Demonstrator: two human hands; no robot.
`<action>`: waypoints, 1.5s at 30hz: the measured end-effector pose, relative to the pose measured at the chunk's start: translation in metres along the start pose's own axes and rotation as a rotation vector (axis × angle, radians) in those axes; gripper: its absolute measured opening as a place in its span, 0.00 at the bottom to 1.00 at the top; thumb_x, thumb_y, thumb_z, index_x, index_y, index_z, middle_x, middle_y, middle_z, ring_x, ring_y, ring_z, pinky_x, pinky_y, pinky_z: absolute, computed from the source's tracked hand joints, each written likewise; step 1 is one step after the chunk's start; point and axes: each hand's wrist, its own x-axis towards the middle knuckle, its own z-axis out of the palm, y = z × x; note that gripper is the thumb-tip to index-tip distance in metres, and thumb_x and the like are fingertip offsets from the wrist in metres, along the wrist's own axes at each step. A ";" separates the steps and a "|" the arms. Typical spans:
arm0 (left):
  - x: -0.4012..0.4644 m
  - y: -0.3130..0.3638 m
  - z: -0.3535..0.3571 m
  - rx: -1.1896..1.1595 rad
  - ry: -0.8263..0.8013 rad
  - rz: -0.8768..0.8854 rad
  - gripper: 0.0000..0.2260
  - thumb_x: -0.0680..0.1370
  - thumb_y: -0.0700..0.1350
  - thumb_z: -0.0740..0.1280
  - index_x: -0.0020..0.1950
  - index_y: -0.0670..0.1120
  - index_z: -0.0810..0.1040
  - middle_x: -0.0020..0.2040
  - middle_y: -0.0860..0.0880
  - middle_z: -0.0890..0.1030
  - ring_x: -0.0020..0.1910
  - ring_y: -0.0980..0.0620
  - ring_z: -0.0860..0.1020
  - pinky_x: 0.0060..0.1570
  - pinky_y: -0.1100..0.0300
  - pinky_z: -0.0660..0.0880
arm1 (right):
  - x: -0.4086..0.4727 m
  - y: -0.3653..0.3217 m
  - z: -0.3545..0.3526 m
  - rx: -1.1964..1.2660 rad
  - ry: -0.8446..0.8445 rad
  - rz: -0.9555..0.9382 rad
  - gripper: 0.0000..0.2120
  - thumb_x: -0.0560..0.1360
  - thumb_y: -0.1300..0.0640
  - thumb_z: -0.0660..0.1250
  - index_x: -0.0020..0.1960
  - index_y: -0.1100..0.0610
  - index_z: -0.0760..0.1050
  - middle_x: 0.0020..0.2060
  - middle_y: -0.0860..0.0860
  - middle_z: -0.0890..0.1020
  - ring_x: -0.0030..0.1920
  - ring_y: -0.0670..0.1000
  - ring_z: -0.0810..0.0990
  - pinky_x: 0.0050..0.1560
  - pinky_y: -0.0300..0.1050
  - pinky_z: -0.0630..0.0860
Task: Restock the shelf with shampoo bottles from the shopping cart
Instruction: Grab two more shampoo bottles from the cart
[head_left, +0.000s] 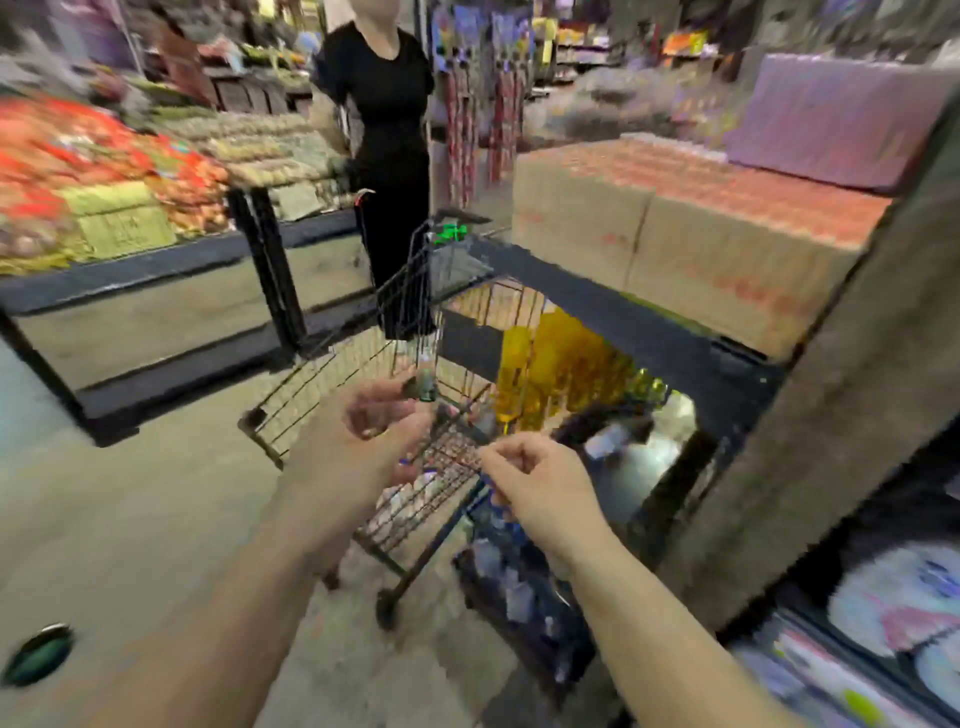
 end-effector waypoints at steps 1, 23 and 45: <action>0.019 -0.004 -0.020 0.031 0.016 -0.034 0.11 0.74 0.41 0.72 0.52 0.52 0.76 0.51 0.47 0.81 0.48 0.48 0.82 0.44 0.51 0.81 | 0.015 -0.001 0.022 0.031 -0.008 0.051 0.05 0.72 0.51 0.70 0.39 0.51 0.80 0.33 0.49 0.81 0.35 0.50 0.78 0.40 0.50 0.76; 0.378 -0.257 -0.100 0.307 -0.105 -0.608 0.14 0.75 0.41 0.71 0.60 0.45 0.75 0.51 0.46 0.82 0.49 0.48 0.81 0.54 0.48 0.79 | 0.328 0.172 0.248 0.236 0.107 0.820 0.13 0.76 0.68 0.56 0.54 0.56 0.74 0.41 0.58 0.76 0.31 0.52 0.69 0.32 0.44 0.63; 0.441 -0.490 -0.103 0.962 -0.659 -0.703 0.23 0.66 0.53 0.73 0.58 0.47 0.78 0.52 0.47 0.82 0.50 0.46 0.80 0.50 0.54 0.77 | 0.348 0.327 0.390 -0.231 0.231 1.253 0.19 0.72 0.47 0.66 0.61 0.52 0.71 0.53 0.54 0.82 0.53 0.57 0.81 0.52 0.50 0.78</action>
